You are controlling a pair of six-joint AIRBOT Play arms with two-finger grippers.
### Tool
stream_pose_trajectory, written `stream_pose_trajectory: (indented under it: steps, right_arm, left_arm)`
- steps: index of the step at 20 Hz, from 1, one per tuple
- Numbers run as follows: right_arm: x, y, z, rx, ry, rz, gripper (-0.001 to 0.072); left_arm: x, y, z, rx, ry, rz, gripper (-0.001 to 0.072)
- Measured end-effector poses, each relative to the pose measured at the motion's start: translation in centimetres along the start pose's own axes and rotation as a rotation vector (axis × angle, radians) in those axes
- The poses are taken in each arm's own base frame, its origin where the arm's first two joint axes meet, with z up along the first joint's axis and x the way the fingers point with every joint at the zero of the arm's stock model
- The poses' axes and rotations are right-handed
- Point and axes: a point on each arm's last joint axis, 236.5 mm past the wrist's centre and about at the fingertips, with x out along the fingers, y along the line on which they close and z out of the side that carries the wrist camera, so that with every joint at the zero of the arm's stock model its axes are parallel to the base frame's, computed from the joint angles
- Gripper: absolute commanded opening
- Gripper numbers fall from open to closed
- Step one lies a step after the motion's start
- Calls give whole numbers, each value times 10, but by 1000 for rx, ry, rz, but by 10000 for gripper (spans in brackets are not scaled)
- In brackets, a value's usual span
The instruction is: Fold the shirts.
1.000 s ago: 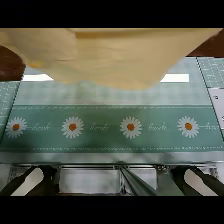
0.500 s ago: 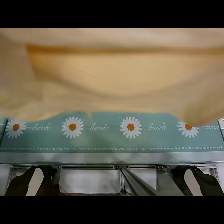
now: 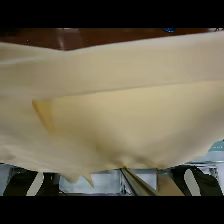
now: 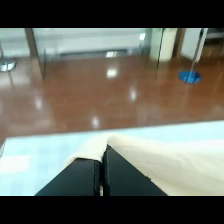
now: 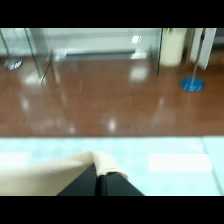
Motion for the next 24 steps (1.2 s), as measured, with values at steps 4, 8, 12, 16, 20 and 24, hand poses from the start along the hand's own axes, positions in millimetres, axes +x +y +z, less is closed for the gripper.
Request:
stream_pose_trajectory:
  steps: [4, 8, 12, 16, 20, 24]
  right_arm:
    - [62, -2, -64, 96, 226, 115, 19]
    - [137, -24, -124, 195, 411, 172, 19]
    - [218, -49, -169, 296, 531, 226, 19]
    - [302, -78, -216, 423, 601, 248, 19]
    - [371, -102, -250, 519, 632, 257, 19]
    - [409, -114, -272, 581, 679, 267, 20]
  left_arm:
    - [79, 19, -56, -56, 205, 17, 18]
    - [187, 16, -144, -162, 483, -62, 18]
    - [281, 11, -208, -291, 617, -116, 18]
    - [362, 11, -251, -444, 614, -133, 18]
    - [414, 13, -297, -606, 639, -109, 18]
    - [435, 10, -338, -707, 704, -86, 18]
